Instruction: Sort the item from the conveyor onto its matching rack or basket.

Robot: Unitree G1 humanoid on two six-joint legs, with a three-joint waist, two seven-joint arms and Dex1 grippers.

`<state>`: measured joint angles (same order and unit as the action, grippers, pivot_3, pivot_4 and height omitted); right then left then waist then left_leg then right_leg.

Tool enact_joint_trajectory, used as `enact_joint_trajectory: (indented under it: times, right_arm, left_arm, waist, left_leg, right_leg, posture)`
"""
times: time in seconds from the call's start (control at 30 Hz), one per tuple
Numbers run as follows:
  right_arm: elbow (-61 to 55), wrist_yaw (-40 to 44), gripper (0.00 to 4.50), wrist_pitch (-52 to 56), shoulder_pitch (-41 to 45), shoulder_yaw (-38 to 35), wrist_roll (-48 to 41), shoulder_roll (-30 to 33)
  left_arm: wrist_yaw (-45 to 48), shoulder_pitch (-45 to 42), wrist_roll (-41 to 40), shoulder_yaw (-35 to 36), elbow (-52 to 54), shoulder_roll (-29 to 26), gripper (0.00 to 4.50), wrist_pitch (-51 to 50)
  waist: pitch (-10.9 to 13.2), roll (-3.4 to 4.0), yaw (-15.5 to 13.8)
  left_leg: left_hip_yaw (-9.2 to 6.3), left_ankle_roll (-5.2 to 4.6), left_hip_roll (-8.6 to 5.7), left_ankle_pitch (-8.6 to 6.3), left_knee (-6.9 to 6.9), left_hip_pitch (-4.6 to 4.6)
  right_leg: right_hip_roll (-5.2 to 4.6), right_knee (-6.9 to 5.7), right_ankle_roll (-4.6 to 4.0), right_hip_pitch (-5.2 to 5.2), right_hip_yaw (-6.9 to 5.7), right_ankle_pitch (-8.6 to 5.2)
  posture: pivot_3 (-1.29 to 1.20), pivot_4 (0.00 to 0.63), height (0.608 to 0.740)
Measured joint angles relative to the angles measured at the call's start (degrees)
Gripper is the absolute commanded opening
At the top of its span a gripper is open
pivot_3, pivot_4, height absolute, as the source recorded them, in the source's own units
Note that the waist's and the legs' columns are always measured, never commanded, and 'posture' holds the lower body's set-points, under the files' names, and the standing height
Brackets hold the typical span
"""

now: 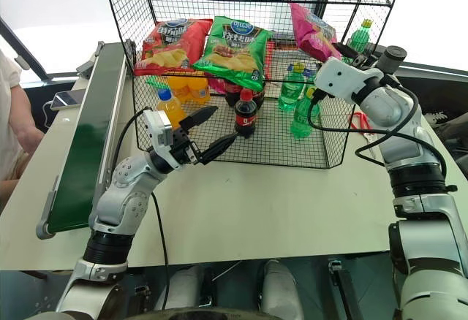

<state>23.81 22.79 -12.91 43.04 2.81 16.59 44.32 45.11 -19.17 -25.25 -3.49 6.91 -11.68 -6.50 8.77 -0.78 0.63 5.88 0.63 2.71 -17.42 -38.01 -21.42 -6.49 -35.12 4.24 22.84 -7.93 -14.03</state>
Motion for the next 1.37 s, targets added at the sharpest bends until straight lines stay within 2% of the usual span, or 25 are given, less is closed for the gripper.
enact_joint_trajectory:
  times: [0.03,0.07,0.37,0.5,0.73,0.83,0.93,1.07,1.2,1.37]
  right_arm:
    - [-0.18,1.13,4.34,0.21,-0.03,-0.49,-1.50,-0.02]
    - [-0.42,2.04,4.42,0.45,-0.03,-1.04,-2.75,-0.02]
    - [-14.63,17.93,4.42,9.41,-6.43,-6.68,-24.73,-2.26]
    - [-17.99,19.94,4.42,10.41,-10.69,-6.73,-26.41,-2.26]
    - [-21.63,20.68,4.42,11.61,-11.18,-8.85,-29.34,-2.44]
    - [-27.14,23.43,4.42,14.39,-14.52,-11.17,-35.22,-2.33]
    - [-35.29,25.07,4.42,22.35,-20.21,-14.80,-44.69,-1.81]
    - [-48.15,26.90,4.42,33.22,-35.84,-20.31,-56.47,0.68]
    - [-53.69,29.23,4.42,36.17,-48.59,-23.76,-58.71,1.14]
    - [-51.69,32.36,4.42,34.72,-53.31,-28.58,-57.06,2.45]
  left_arm:
    - [-0.04,0.03,0.06,-0.04,0.00,0.00,4.50,0.24]
    - [-0.05,0.07,0.08,-0.10,0.00,0.00,4.50,0.50]
    - [0.52,0.40,0.44,-0.26,-0.12,-0.11,4.50,1.33]
    - [0.62,0.39,0.65,-0.25,-0.15,-0.13,4.50,1.37]
    - [0.95,0.44,0.83,-0.22,-0.11,-0.94,4.50,1.21]
    - [2.04,1.44,0.81,0.30,0.77,-4.47,4.50,0.65]
    - [2.89,2.85,-0.56,3.53,2.76,-10.28,4.50,-1.79]
    - [5.65,5.45,-4.41,9.52,5.03,-20.35,4.50,-8.18]
    - [7.93,8.16,-5.06,12.88,4.85,-26.57,4.50,-10.25]
    - [9.92,10.44,-3.63,16.10,0.55,-30.80,4.50,-9.12]
  waist:
    - [0.00,0.00,0.01]
    - [0.00,0.00,0.00]
    - [0.00,0.00,-0.19]
    - [0.00,0.00,-0.14]
    - [0.00,0.00,-0.09]
    - [0.00,0.00,-0.16]
    - [0.00,0.01,-0.18]
    - [-0.01,0.01,-0.52]
    - [0.01,0.04,-1.26]
    - [0.01,0.03,-1.34]
  left_leg:
    - [-0.01,0.00,0.00,0.00,0.00,0.00]
    - [-0.01,0.00,0.00,0.00,0.00,0.00]
    - [-0.13,-0.06,0.01,-0.03,-0.01,0.02]
    - [-0.12,-0.20,0.00,-0.11,-0.02,0.02]
    - [-0.12,-0.18,0.00,-0.10,-0.02,0.03]
    - [-0.16,-0.25,0.02,-0.14,0.00,0.02]
    - [-0.22,-0.47,0.03,-0.27,0.00,0.02]
    - [-0.33,-0.53,0.02,-0.32,0.01,0.00]
    - [-0.21,-0.57,-0.02,-0.35,-0.03,0.02]
    - [-0.18,-0.57,-0.01,-0.36,-0.03,0.03]
  right_leg:
    - [0.00,0.00,0.00,0.00,0.00,0.00]
    - [0.00,0.00,0.00,0.00,0.00,0.00]
    - [0.00,0.02,0.00,-0.06,-0.04,0.01]
    - [-0.03,0.01,0.01,-0.06,-0.03,0.02]
    - [-0.01,0.00,0.01,-0.04,-0.03,0.02]
    - [0.00,0.02,0.01,-0.05,-0.04,0.02]
    - [-0.01,0.02,0.01,-0.06,-0.05,0.02]
    - [-0.04,0.07,-0.01,-0.10,-0.11,0.00]
    - [-0.12,0.09,-0.02,-0.07,-0.05,0.00]
    - [-0.09,0.10,-0.08,-0.02,-0.03,-0.05]
  posture:
    - [0.00,0.150,0.740]
    - [0.00,0.150,0.740]
    - [0.00,0.150,0.740]
    - [0.00,0.150,0.740]
    - [0.00,0.150,0.740]
    - [0.00,0.150,0.740]
    - [0.00,0.150,0.740]
    - [0.00,0.150,0.740]
    - [0.00,0.150,0.740]
    - [0.00,0.150,0.740]
